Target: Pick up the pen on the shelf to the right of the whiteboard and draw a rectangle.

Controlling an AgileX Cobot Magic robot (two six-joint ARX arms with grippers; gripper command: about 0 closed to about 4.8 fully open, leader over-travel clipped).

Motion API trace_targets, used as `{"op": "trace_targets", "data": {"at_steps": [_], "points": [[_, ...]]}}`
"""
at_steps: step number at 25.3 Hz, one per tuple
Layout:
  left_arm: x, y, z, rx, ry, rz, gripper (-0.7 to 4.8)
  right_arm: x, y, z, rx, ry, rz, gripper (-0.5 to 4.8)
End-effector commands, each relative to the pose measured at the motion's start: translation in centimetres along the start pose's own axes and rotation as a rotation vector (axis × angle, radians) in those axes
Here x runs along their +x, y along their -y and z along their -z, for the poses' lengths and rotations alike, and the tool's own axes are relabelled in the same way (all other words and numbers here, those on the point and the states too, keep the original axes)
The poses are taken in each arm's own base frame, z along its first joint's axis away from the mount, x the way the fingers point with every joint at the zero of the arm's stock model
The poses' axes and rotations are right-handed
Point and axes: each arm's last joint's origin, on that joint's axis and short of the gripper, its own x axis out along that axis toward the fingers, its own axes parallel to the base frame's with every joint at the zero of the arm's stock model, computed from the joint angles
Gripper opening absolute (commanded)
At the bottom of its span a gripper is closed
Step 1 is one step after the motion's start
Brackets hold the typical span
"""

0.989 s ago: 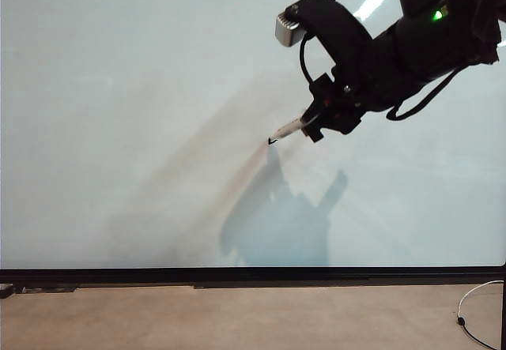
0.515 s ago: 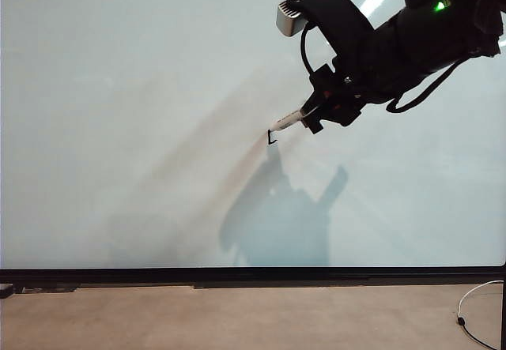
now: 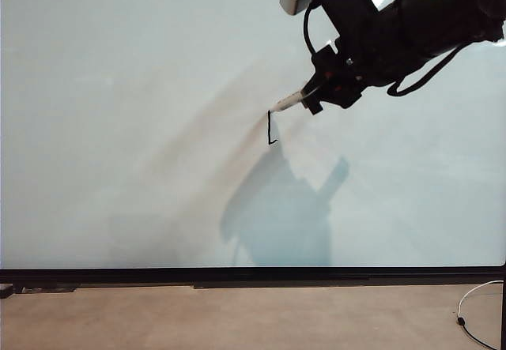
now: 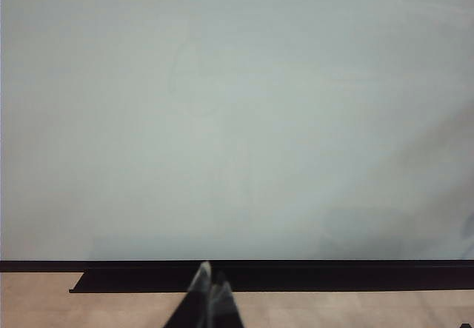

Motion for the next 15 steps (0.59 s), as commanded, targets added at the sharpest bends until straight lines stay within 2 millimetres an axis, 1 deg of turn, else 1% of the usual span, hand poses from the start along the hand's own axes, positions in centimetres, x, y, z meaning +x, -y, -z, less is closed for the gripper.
{"op": "trace_targets", "data": {"at_steps": [1, 15], "points": [[-0.02, 0.02, -0.19, 0.005, 0.011, 0.004, -0.04, -0.14, 0.80, -0.98, 0.008, 0.053, 0.062, -0.05], [-0.02, 0.02, -0.17, 0.005, 0.010, 0.004, -0.04, -0.32, 1.03, -1.43, 0.011, 0.086, 0.077, -0.05]]}}
